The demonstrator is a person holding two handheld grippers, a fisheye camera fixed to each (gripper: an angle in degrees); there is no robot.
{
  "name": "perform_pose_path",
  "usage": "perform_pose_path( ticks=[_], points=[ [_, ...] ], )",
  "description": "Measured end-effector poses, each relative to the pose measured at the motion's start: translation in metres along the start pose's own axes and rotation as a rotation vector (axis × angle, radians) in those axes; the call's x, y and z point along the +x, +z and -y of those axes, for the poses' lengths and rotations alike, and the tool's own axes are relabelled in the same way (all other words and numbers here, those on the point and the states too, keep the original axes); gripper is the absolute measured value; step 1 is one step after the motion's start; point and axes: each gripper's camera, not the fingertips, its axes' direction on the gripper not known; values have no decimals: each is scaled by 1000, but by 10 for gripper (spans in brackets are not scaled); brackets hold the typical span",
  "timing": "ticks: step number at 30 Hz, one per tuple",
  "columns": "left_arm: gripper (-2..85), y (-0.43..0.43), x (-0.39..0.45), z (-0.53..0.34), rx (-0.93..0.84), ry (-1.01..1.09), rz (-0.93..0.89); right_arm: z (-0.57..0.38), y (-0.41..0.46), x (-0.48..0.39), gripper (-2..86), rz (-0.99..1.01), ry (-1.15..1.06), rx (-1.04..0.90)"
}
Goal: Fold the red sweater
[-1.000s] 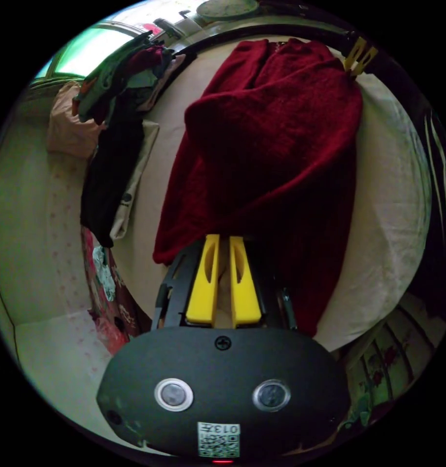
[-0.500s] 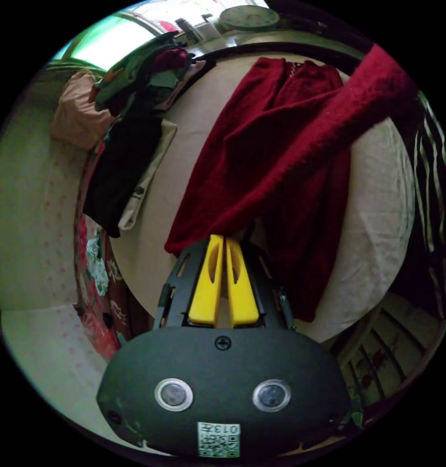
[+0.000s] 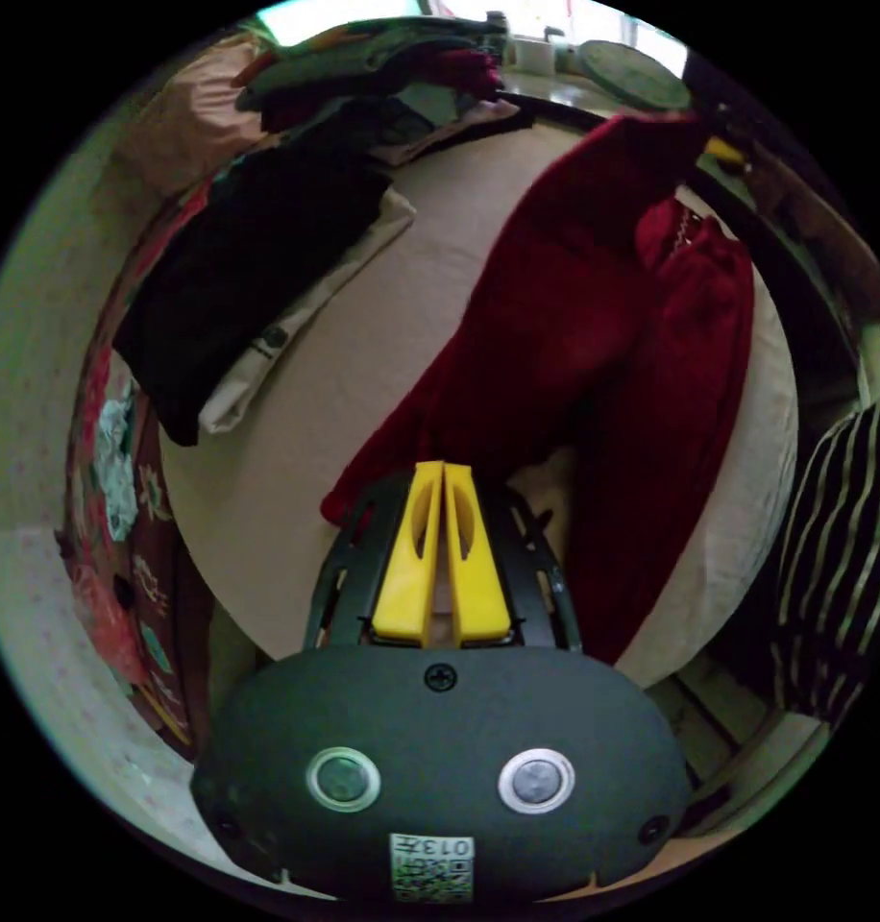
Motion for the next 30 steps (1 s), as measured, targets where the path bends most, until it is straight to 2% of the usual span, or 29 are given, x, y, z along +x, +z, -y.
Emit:
perform_pose_path(
  ticks=[4, 9, 12, 14, 16, 19, 22, 25, 30],
  points=[
    [0, -7, -7, -10, 11, -101, -14, 11, 11, 52, 40, -133, 168, -84],
    [22, -22, 19, -9, 96, -51, 46, 14, -14, 50, 64, -172, 154, 12],
    [59, -27, 42, 7, 149, 24, 133, 16, -29, 30, 71, -306, 83, 78],
    [88, -32, 61, 25, 193, 105, 193, 18, -18, 9, 74, -366, -19, 22],
    [99, -31, 73, 39, 185, 165, 230, 16, 18, -20, 76, -426, -189, -125],
    [62, -21, 81, 57, 125, 213, 268, 8, 75, -45, 78, -483, -363, -301],
    [28, -14, 78, 65, 66, 232, 254, 1, 133, -59, 81, -433, -422, -463],
    [17, -25, 69, 64, 113, 213, 176, -6, 177, -65, 85, -379, -415, -559],
    [11, -43, 62, 56, 192, 209, 114, -25, 208, -83, 101, -433, -454, -607]
  ],
)
